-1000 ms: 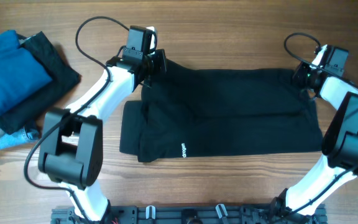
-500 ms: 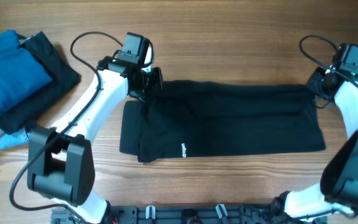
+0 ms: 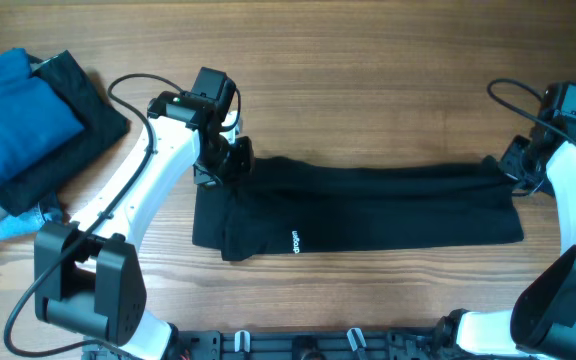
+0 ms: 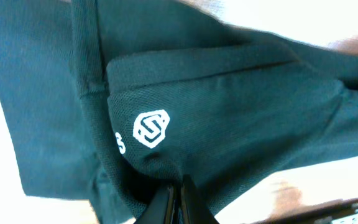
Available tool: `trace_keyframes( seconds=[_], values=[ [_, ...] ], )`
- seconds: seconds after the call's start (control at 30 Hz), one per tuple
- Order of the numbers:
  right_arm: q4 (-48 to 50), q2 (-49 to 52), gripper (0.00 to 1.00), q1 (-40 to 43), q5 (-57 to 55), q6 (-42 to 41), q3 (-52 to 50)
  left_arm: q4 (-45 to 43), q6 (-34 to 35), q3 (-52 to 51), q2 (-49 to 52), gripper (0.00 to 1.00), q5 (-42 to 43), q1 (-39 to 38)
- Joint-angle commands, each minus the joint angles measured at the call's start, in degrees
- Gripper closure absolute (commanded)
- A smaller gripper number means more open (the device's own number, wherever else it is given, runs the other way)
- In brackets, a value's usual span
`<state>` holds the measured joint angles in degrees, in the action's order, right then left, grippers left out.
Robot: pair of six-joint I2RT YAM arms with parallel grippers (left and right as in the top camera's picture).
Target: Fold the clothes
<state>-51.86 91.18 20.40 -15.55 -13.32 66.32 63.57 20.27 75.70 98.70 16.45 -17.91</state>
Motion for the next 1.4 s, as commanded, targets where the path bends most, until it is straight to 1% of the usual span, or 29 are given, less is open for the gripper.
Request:
trace_keyframes(
  seconds=[0.0,0.13,0.33,0.43,0.47,0.57,0.7,0.77,0.87,0.93,1.17,1.2,1.23,1.33,1.37],
  values=[
    [-1.62,-1.03,0.96,0.20,-5.18,-2.45,0.70,2.58,-2.08,-0.26,-1.64,0.96,0.48,0.20],
    [-3.37,-1.03,0.96,0.20,-8.63,-4.83,0.70,4.37,-2.10,-0.26,-1.64,0.96,0.72,0.20],
    [-3.65,-1.03,0.95,0.20,-8.41,-4.87,0.70,4.26,-3.61,-0.26,-2.08,0.96,4.63,0.20],
    [-4.33,-1.03,0.96,0.31,-8.94,-4.74,0.70,4.42,-3.74,-0.26,-2.08,0.96,4.72,0.20],
    [-4.42,-1.03,0.95,0.55,-9.55,-4.72,0.70,4.39,-4.72,-0.26,-2.08,0.96,4.68,0.26],
    [-3.45,-1.03,0.93,1.84,-8.92,-4.68,0.70,2.95,-4.81,-0.24,-2.12,0.96,4.96,1.81],
    [-3.13,-0.96,0.94,3.06,-6.78,-4.66,0.70,2.45,-5.05,-0.24,-2.19,0.96,10.23,4.55],
    [-3.17,-0.96,0.94,3.10,-6.10,-4.63,0.70,2.45,-6.88,-0.24,-2.19,0.96,14.21,5.84],
    [-3.32,-0.87,0.93,3.10,-4.63,-3.85,0.70,3.06,-8.11,-0.26,-2.19,0.96,17.64,6.16],
    [-3.85,-0.61,0.93,3.10,-3.17,-3.19,0.68,4.37,-8.15,-0.31,-2.16,0.96,16.94,5.46],
    [-5.27,0.57,0.93,3.15,-2.99,-3.28,0.68,7.45,-8.09,-3.52,-2.16,0.96,8.00,0.50],
    [-5.38,0.61,0.92,3.15,-2.99,-3.26,0.68,7.85,-7.91,-4.17,-2.16,0.96,6.23,0.02],
    [-5.62,0.61,0.89,3.15,-2.99,-3.26,0.68,8.13,-7.61,-4.81,-2.16,0.96,4.35,-0.35],
    [-6.43,0.74,0.67,3.26,-3.04,-3.26,0.68,8.48,-7.45,-6.43,-2.16,0.96,2.49,-0.61],
    [-6.73,0.79,0.59,3.48,-3.04,-3.23,0.68,8.52,-7.45,-6.84,-2.16,0.91,2.51,-0.61]
  ],
)
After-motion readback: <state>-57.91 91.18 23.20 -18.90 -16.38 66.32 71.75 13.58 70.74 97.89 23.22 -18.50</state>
